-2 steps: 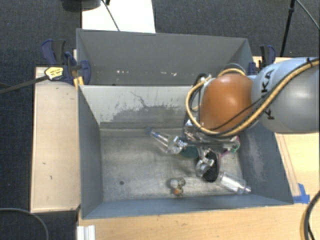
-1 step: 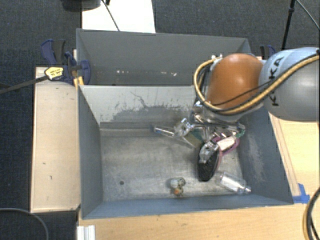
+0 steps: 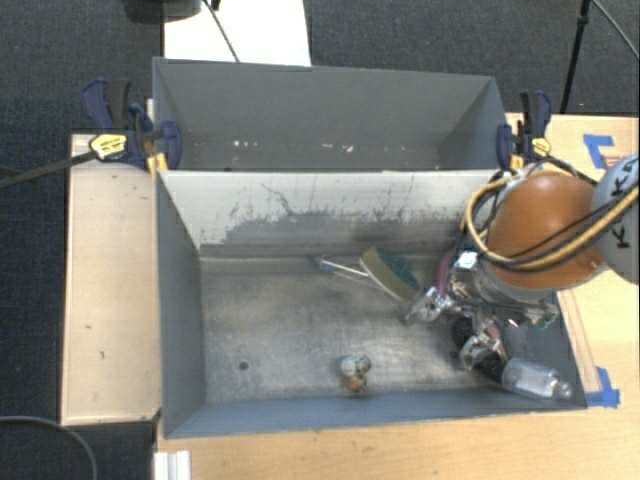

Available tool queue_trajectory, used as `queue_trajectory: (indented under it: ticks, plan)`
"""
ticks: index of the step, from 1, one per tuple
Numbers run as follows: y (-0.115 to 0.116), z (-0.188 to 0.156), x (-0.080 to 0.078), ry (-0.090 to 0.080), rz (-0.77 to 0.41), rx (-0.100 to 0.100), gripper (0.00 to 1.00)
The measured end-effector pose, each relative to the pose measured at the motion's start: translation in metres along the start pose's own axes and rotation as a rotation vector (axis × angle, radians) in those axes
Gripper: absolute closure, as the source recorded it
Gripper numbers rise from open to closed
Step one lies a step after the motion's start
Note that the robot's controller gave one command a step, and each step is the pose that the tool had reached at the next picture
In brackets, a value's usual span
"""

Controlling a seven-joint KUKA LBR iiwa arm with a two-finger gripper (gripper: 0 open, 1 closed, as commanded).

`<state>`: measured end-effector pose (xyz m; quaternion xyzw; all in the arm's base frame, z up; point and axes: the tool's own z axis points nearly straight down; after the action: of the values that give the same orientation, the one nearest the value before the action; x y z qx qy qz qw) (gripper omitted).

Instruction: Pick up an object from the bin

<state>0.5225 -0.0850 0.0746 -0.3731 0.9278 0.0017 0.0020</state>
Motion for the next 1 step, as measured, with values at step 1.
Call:
queue_trajectory:
  ticks: [1]
  plan:
    - [-0.0745, -0.1086, -0.0217, -0.004, 0.042, 0.013, 0.00]
